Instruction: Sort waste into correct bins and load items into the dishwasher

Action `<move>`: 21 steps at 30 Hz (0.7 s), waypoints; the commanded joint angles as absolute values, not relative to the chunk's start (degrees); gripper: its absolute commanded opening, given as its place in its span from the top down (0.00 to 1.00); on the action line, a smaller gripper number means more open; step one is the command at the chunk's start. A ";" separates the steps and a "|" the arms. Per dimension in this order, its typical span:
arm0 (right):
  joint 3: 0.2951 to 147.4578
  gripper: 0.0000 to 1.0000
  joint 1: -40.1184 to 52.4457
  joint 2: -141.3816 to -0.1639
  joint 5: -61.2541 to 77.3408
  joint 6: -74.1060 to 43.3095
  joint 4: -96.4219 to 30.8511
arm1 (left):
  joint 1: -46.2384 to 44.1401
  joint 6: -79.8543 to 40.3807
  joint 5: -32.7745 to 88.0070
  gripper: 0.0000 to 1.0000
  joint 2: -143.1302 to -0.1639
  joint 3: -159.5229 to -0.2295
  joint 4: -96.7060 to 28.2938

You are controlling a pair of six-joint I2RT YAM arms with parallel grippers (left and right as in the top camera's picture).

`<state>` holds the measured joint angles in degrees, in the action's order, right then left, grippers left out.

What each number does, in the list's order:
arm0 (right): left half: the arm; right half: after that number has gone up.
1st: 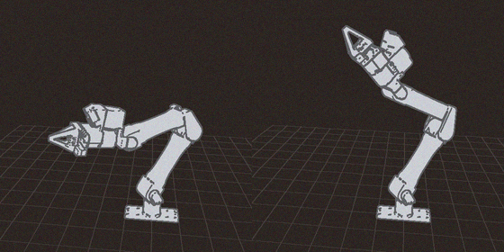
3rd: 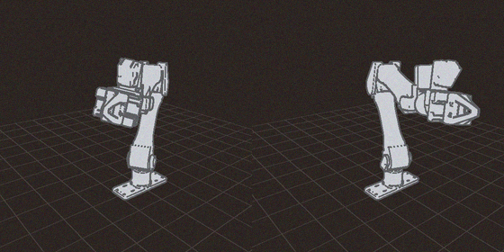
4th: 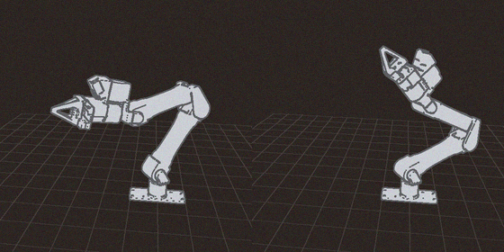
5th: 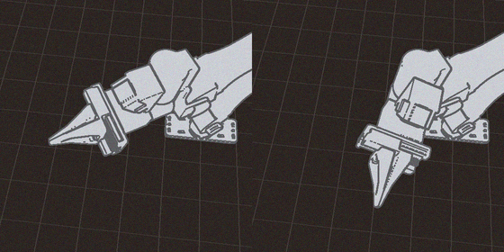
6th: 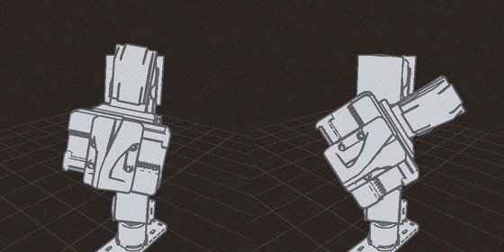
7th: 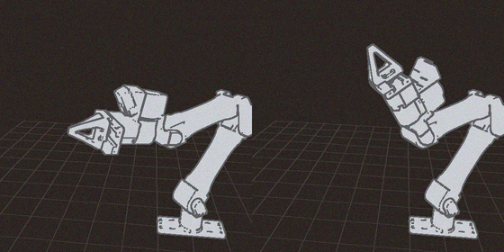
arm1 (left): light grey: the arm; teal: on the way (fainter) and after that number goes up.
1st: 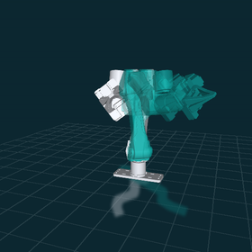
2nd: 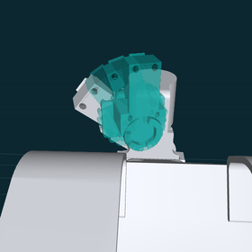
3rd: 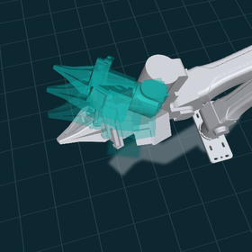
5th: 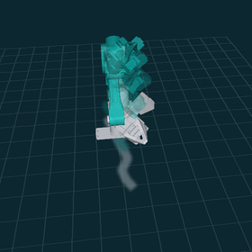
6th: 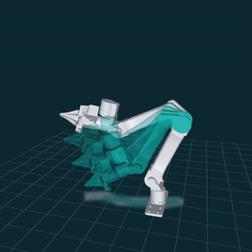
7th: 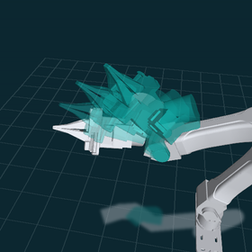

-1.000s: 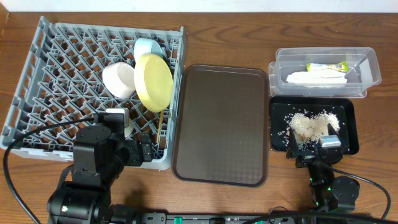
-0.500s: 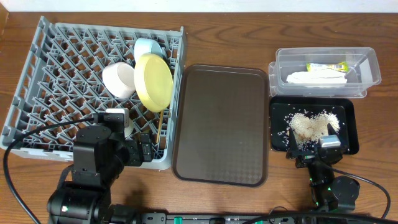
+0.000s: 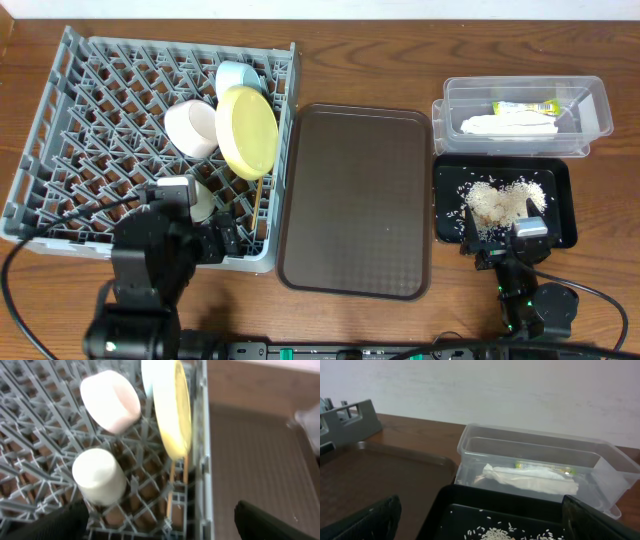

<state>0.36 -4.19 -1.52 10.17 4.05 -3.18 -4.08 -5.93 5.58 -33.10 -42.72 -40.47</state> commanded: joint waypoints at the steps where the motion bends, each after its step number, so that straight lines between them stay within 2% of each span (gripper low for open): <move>1: 0.32 0.01 -3.68 -1.78 10.98 4.80 -3.38 | -2.37 -5.41 4.93 0.04 -26.41 -33.28 -33.85; 7: 0.32 0.01 -3.68 -1.78 10.98 4.80 -3.38 | 0.38 -5.39 4.89 0.04 -9.30 -12.67 -13.10; 14: 0.32 0.01 -3.68 -1.78 10.98 4.80 -3.36 | 2.81 -3.40 4.89 0.04 -0.97 -0.49 4.34; 21: 0.32 0.01 -3.68 -1.78 10.98 4.80 -3.38 | 2.94 2.35 4.89 0.04 -0.10 -0.23 0.84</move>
